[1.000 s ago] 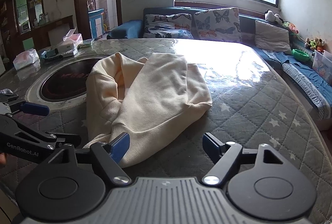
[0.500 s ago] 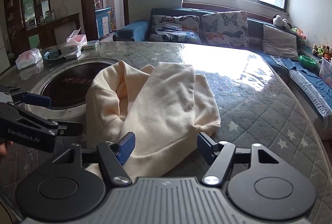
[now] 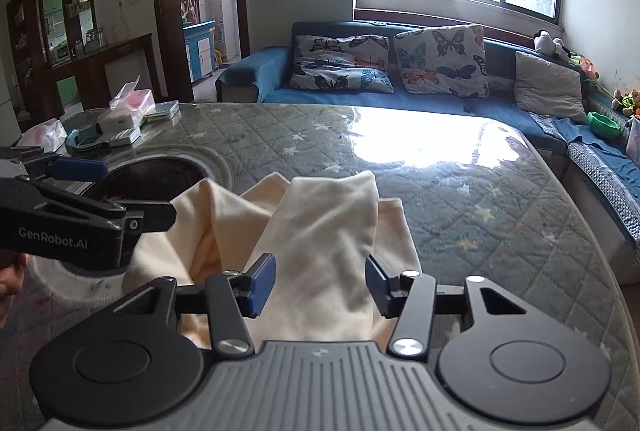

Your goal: Fold clothes

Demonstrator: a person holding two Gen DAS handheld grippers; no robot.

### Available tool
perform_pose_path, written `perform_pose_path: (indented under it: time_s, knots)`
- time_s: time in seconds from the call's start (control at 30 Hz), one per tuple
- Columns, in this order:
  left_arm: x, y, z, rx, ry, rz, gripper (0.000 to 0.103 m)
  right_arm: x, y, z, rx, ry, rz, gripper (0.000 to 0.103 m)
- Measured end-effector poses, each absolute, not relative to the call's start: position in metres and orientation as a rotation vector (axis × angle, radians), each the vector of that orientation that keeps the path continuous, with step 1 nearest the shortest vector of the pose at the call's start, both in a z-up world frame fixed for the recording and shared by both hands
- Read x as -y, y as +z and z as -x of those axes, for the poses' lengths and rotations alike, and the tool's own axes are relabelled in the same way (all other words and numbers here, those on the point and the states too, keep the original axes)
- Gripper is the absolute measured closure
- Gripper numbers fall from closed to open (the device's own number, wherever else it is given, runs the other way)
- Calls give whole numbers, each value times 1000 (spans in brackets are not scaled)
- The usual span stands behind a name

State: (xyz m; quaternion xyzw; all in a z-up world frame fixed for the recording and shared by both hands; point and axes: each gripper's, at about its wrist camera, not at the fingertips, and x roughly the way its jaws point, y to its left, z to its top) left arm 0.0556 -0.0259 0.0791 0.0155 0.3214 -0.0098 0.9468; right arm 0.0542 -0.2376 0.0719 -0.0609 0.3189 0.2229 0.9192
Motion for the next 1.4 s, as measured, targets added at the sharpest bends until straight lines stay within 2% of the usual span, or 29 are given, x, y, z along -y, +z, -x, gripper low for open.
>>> perform_pose_path:
  time_s: [0.07, 0.17, 0.23, 0.43, 0.5, 0.6, 0.63, 0.73, 0.8, 1.0, 1.4]
  knots:
    - [23, 75, -68, -679, -44, -18, 10, 233, 72, -70, -663, 462, 113, 57]
    - [19, 65, -84, -721, -84, 2, 29, 226, 70, -88, -672, 467, 103, 57]
    - [15, 59, -92, -749, -121, 19, 53, 219, 68, -103, -679, 473, 96, 57]
    - [12, 44, -101, -778, -233, 49, 81, 194, 57, -138, -719, 495, 124, 57]
    - [14, 41, -101, -780, -250, 40, 85, 186, 53, -150, -733, 503, 134, 56]
    - [13, 40, -103, -788, -271, 56, 85, 179, 45, -156, -751, 498, 165, 56]
    - [13, 40, -104, -792, -277, 66, 85, 177, 42, -156, -753, 493, 187, 59]
    - [12, 39, -105, -799, -279, 69, 85, 177, 39, -153, -745, 459, 230, 82]
    - [13, 38, -103, -786, -284, 47, 89, 185, 42, -148, -731, 440, 219, 87]
    - [21, 41, -89, -731, -268, -27, 97, 217, 62, -128, -659, 389, 183, 88]
    - [33, 51, -69, -683, -223, -95, 98, 254, 66, -102, -660, 331, 157, 88]
